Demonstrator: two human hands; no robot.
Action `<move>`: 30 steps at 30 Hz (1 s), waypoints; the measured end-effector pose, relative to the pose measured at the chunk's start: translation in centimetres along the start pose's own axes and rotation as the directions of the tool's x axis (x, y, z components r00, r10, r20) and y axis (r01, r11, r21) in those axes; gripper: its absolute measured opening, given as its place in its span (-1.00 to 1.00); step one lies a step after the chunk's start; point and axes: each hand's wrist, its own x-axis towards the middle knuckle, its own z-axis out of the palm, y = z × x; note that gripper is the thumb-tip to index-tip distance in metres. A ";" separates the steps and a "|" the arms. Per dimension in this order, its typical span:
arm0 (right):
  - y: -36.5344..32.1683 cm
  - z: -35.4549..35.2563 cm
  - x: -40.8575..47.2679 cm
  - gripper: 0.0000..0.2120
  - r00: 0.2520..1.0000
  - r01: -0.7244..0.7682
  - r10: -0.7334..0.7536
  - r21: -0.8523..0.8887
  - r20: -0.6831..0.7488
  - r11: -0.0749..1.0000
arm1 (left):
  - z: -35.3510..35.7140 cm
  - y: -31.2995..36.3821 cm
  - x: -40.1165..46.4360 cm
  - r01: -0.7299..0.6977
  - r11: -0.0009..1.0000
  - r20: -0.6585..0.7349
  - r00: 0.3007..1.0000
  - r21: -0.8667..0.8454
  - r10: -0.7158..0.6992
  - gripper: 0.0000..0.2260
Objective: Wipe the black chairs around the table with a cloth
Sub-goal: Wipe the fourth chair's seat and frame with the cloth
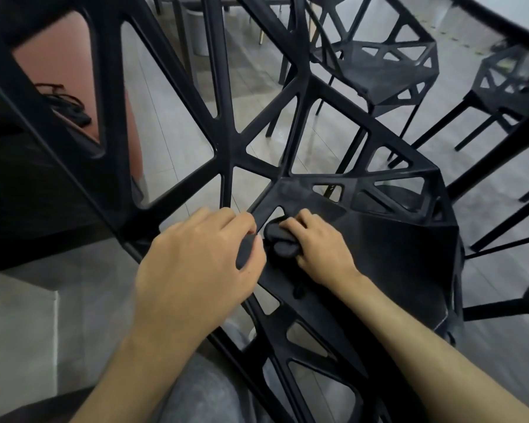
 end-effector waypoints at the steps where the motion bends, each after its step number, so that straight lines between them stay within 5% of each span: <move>1: 0.4 -0.2 0.4 -0.56 1.000 0.012 -0.012 0.009 0.001 1.000 | 0.0 0.0 0.1 -0.002 1.000 0.009 1.000 0.004 0.002 -0.86; 4: 2.1 0.2 3.9 -0.62 0.986 -0.143 0.143 0.005 -0.087 0.990 | -0.2 -0.1 0.6 0.009 1.000 0.033 0.999 0.005 -0.009 -0.88; 8: 2.5 0.8 8.2 -0.67 0.838 -0.478 0.506 0.171 -0.206 0.862 | -0.1 -0.1 0.6 0.000 1.000 0.044 0.999 0.001 0.000 -0.84; 13: 0.6 1.8 7.5 -0.65 0.982 -0.059 0.077 0.105 -0.170 0.993 | 0.2 -0.4 0.6 -0.021 1.000 0.025 0.999 -0.023 0.021 -0.81; 20: 0.7 2.0 10.3 -0.69 0.872 -0.395 0.426 0.168 -0.243 0.903 | 0.6 -0.4 0.6 -0.015 1.000 -0.069 0.997 0.004 0.015 -0.78; 25: -3.9 1.6 5.1 -0.72 0.970 -0.165 0.218 0.360 -0.111 0.918 | 0.3 -0.3 0.7 0.072 0.996 -0.135 0.988 -0.050 -0.078 -0.80; 30: -9.1 1.4 -0.9 -0.56 0.999 0.020 -0.028 0.353 0.017 0.935 | 0.2 -0.1 0.1 0.088 0.995 -0.135 0.987 -0.036 -0.092 -0.82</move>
